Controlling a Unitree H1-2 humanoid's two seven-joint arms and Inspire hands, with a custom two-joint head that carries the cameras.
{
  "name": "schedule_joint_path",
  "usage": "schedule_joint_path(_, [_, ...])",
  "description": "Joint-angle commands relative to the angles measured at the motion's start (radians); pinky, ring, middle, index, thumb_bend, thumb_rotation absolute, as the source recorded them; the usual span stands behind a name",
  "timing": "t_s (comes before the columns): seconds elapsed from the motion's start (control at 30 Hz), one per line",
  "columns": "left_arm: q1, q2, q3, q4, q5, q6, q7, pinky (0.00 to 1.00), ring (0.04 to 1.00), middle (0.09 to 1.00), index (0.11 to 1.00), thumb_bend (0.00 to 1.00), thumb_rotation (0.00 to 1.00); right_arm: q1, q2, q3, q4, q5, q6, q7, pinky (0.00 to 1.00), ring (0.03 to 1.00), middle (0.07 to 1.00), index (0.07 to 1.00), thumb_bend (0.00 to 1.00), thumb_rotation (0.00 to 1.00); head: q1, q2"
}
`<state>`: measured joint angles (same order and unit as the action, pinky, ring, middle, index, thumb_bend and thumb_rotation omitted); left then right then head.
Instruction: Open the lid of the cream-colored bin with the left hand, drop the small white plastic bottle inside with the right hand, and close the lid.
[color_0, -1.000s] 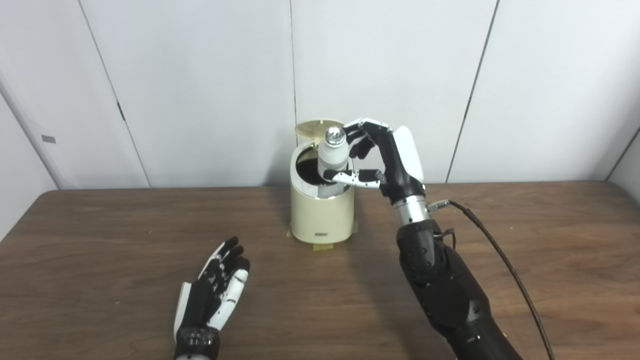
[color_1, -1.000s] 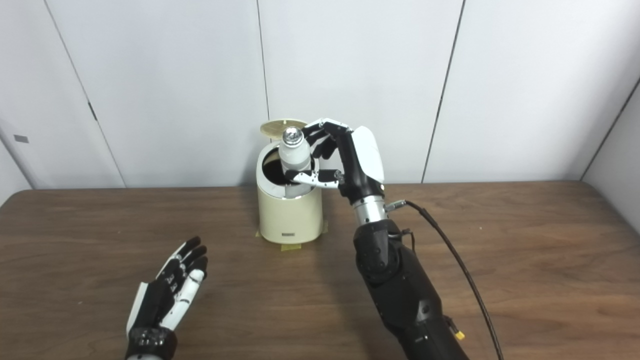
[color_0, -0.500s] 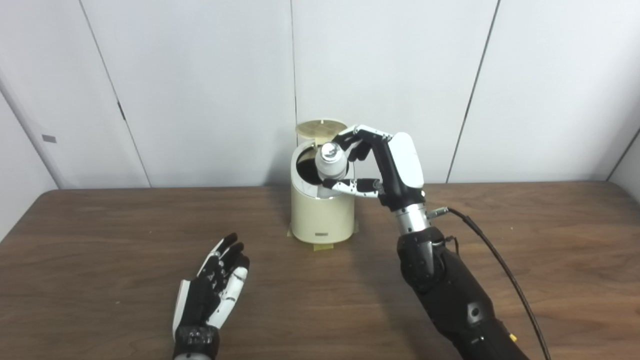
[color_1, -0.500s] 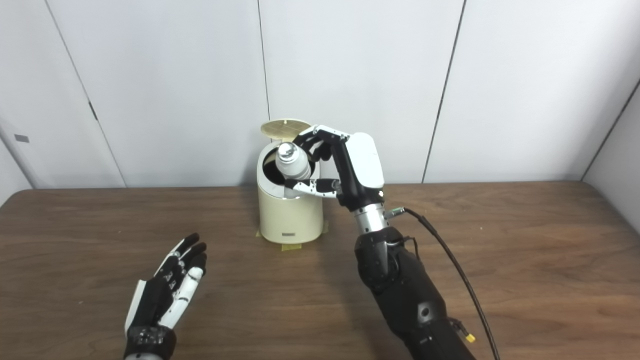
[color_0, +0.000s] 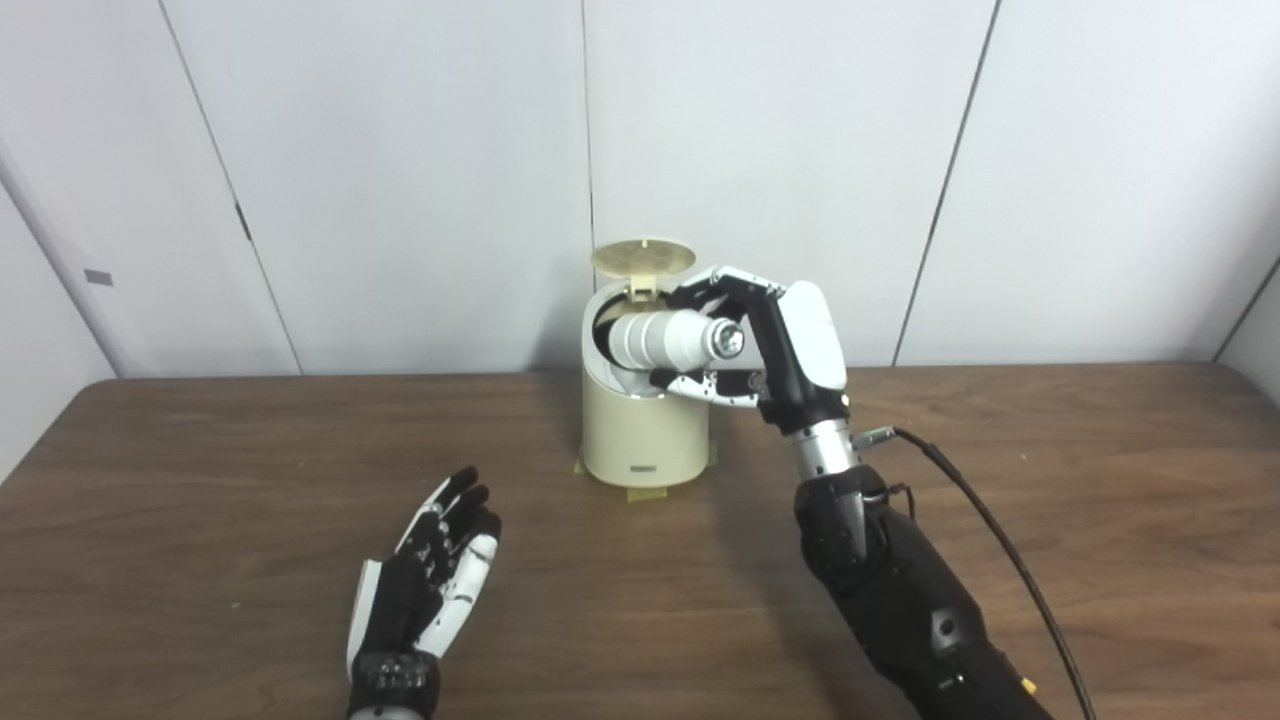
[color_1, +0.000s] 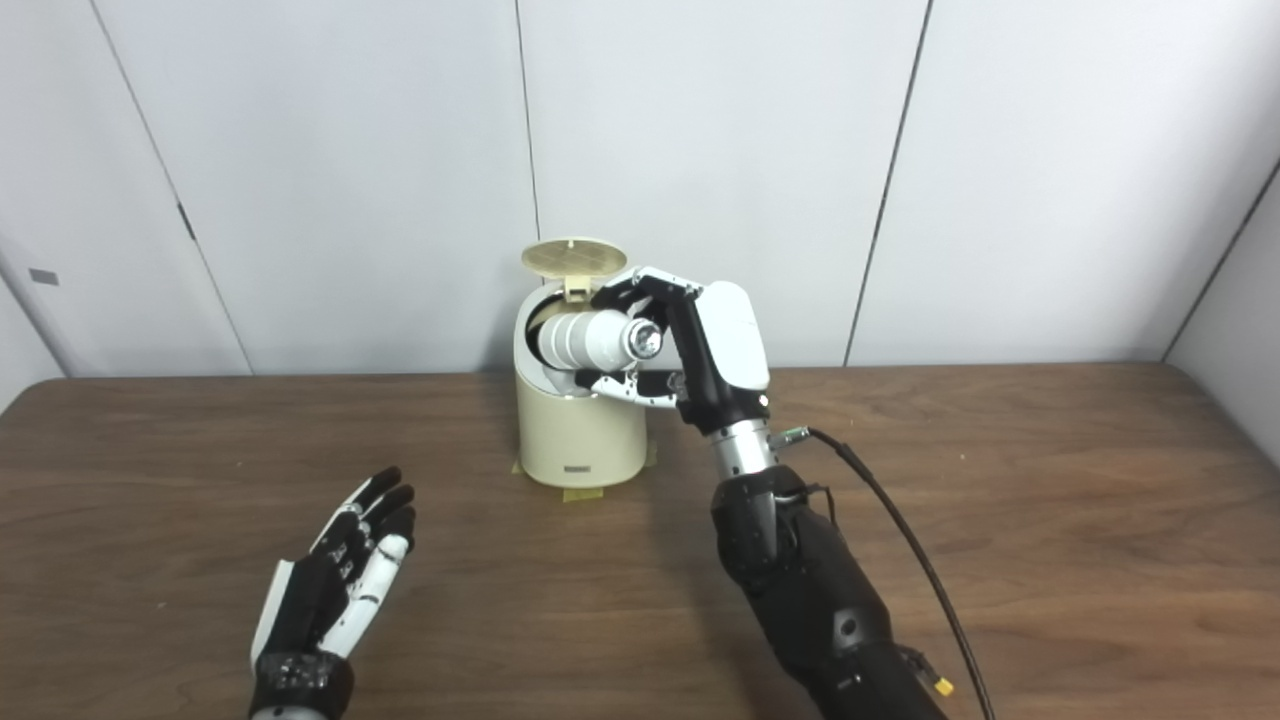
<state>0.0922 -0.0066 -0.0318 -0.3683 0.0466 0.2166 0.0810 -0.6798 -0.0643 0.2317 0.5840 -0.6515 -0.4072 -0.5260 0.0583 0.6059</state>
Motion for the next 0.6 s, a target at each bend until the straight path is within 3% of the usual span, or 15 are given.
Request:
schedule_joint_path(0.0, [0.037, -0.027, -0.002, -0.029, 0.009, -0.023, 0.009, 0.85, 0.87, 0.871, 0.908, 0.54, 0.55, -0.061, 0.002, -0.002, -0.008, 0.004, -0.035, -0.023, 0.32, 0.384, 0.497, 0.521, 0.52, 0.0, 0.0, 0.001])
schedule_joint_path(0.47, [0.039, -0.024, -0.007, -0.022, 0.0, -0.037, 0.001, 0.85, 0.87, 0.871, 0.904, 0.55, 0.53, -0.078, 0.015, -0.003, 0.024, 0.001, -0.025, -0.049, 0.33, 0.385, 0.502, 0.519, 0.52, 0.0, 0.0, 0.001])
schedule_joint_path(0.57, [0.039, -0.018, -0.011, -0.017, 0.008, -0.044, -0.003, 0.84, 0.866, 0.869, 0.904, 0.55, 0.54, -0.08, 0.021, -0.003, 0.04, -0.022, -0.015, -0.09, 0.34, 0.388, 0.506, 0.518, 0.52, 0.0, -0.007, 0.0])
